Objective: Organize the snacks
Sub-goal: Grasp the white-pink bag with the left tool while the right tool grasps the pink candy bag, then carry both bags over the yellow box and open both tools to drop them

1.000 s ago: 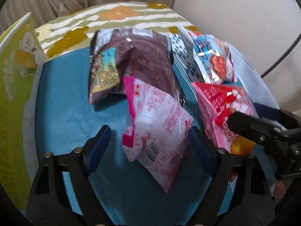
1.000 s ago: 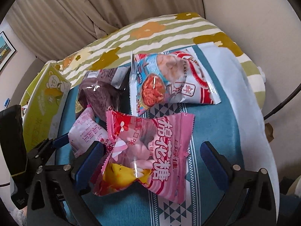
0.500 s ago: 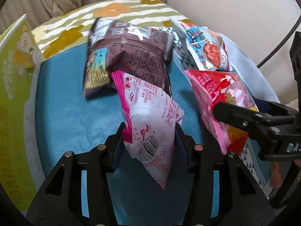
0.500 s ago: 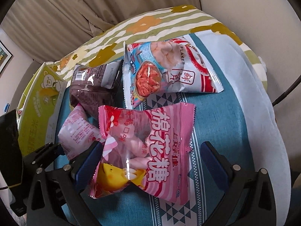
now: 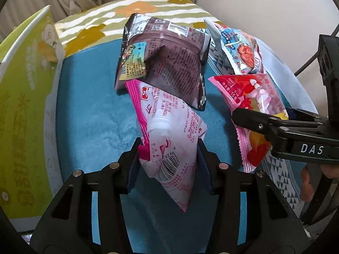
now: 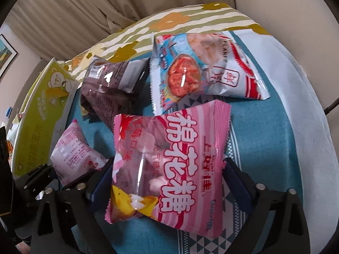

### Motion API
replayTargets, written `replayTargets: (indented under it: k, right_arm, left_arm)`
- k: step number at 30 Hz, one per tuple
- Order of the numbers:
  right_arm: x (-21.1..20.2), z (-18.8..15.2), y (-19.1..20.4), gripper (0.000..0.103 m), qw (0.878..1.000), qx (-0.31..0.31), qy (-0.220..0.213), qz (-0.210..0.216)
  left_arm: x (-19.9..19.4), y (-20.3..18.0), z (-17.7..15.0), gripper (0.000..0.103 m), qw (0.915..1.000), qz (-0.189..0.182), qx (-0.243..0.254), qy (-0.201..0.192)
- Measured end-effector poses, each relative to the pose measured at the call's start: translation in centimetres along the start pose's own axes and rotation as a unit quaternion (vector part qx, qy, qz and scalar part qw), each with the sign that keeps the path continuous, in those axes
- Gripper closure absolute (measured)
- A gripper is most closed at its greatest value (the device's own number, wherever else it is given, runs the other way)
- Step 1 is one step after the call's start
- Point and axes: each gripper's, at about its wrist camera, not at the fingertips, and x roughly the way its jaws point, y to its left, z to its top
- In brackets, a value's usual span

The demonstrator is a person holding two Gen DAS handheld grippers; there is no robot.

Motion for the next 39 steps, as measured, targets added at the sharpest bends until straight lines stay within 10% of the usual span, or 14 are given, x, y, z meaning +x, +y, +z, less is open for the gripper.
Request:
replayTargets:
  k: [5, 22, 39]
  right_arm:
    - [-0.4, -0.2, 0.4, 0.031, 1.0, -0.02, -0.002, 0.005]
    - [-9.7, 1.0, 3.3, 0.034, 0.994, -0.096, -0.044, 0.033]
    - [-14.2, 7.2, 18.3, 0.034, 0.97, -0.193, -0.101, 0.11]
  left_arm:
    - [-1.1, 0.1, -0.8, 0.059, 0.9999, 0.004, -0.01, -0.006]
    - [-13.5, -0.6, 0.6, 0.059, 0.9942, 0.036, -0.065, -0.077]
    - [-23.6, 14.7, 6.2, 0.059, 0.98, 0.095, -0.096, -0.146]
